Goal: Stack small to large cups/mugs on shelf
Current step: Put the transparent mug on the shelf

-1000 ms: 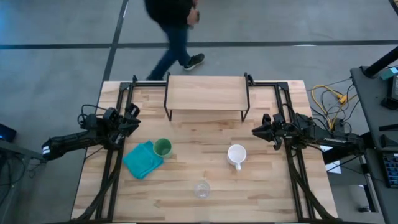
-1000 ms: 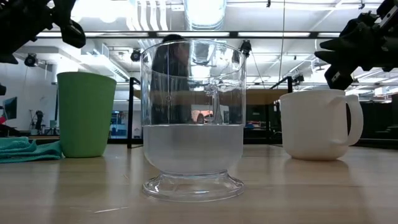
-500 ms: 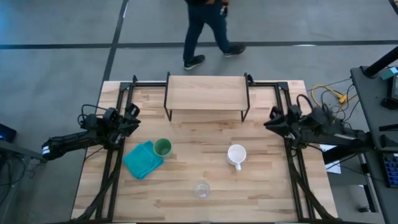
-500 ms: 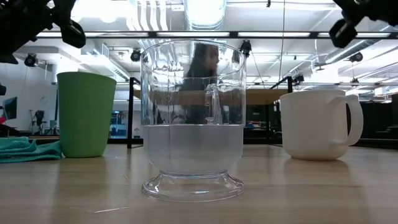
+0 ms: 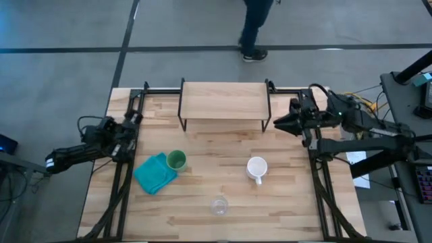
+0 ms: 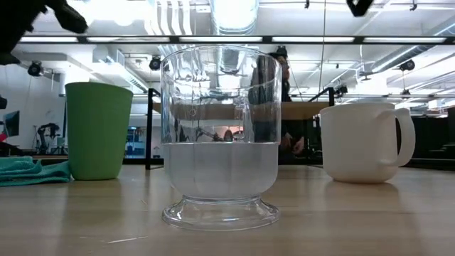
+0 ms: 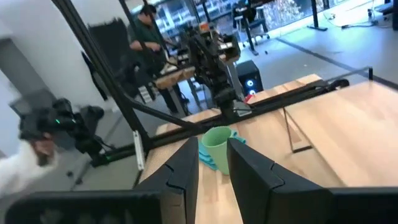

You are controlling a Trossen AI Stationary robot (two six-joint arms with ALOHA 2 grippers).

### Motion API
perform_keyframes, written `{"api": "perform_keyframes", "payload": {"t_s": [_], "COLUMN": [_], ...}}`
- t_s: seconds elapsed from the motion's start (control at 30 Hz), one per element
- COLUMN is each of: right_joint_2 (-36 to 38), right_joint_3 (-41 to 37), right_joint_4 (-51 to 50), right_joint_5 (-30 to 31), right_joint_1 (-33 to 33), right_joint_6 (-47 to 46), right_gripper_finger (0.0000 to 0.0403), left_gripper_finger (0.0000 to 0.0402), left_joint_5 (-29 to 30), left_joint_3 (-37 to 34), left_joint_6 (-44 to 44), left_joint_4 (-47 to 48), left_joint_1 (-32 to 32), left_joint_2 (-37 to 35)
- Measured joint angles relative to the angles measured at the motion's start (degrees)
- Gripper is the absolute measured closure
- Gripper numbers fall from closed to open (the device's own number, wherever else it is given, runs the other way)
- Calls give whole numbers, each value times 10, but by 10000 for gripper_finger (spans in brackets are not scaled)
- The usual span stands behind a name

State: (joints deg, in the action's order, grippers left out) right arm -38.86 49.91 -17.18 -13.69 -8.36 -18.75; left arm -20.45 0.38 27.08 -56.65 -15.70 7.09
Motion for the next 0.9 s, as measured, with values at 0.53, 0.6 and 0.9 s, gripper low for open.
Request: {"api": "perform_keyframes", "payload": {"t_s": [0.53,0.6,0.9], "right_joint_2": [-253,-279,-395], "right_joint_3": [207,223,300], "right_joint_4": [-163,-176,-238], "right_joint_5": [-1,-10,-95], "right_joint_1": [0,0,19], "right_joint_6": [93,81,83], "right_gripper_finger": [323,323,323], "left_gripper_finger": [338,338,338], "left_joint_5": [9,32,101], "left_joint_3": [0,0,0], "left_joint_6": [-4,3,41], "left_joint_4": [-82,-55,32], "left_joint_1": [0,0,0], "left_joint_2": [1,0,7]}}
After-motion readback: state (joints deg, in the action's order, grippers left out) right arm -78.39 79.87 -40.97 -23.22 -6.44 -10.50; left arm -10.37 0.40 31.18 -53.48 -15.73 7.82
